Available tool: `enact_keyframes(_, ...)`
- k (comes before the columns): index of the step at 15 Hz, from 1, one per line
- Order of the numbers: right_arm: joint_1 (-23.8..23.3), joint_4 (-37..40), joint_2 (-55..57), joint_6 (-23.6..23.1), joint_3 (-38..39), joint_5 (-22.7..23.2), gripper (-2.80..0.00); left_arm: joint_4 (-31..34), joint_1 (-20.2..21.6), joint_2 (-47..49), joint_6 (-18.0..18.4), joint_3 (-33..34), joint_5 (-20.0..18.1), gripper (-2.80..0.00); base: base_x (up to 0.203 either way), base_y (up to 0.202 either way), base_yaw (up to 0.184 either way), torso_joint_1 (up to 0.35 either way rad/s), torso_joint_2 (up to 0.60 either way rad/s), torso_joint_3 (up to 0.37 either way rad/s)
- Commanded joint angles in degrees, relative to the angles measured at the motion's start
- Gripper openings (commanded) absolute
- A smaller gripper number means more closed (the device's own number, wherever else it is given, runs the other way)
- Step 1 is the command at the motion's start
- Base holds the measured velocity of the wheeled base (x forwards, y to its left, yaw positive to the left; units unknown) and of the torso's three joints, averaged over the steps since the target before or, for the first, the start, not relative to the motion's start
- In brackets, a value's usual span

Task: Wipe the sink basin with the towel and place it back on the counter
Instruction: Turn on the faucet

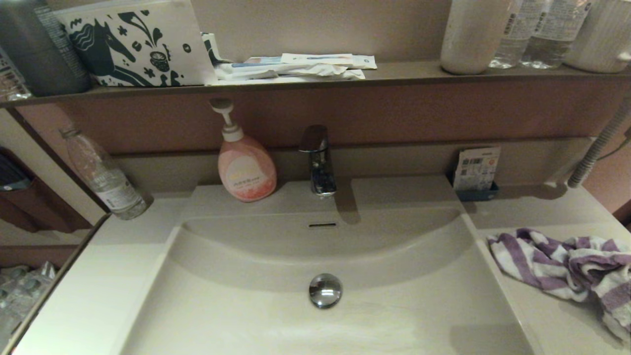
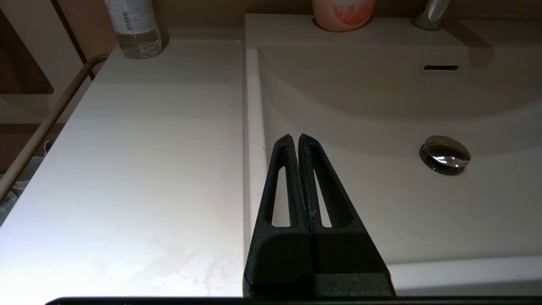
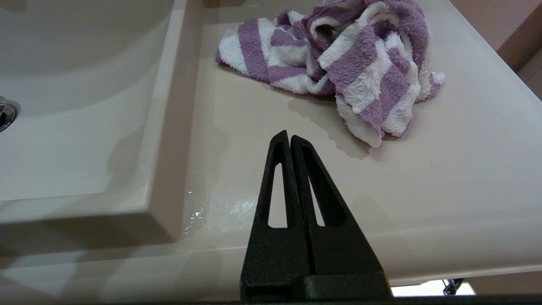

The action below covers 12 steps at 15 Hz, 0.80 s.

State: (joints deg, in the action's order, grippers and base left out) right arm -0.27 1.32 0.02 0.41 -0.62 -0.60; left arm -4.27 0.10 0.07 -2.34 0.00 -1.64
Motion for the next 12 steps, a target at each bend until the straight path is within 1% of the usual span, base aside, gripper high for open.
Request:
enact_keyframes(1, 0.0, 0.0, 0.0, 0.0, 0.0, 0.0, -2.80, 0.0, 0.0, 0.0, 0.0, 0.0, 0.0, -2.80, 0.000, 0.000, 0.000, 0.000, 0.00, 0.000)
enact_keyframes(12, 0.0, 0.0, 0.0, 0.0, 0.0, 0.0, -2.80, 0.0, 0.0, 0.0, 0.0, 0.0, 0.0, -2.80, 0.000, 0.000, 0.000, 0.000, 0.00, 0.000)
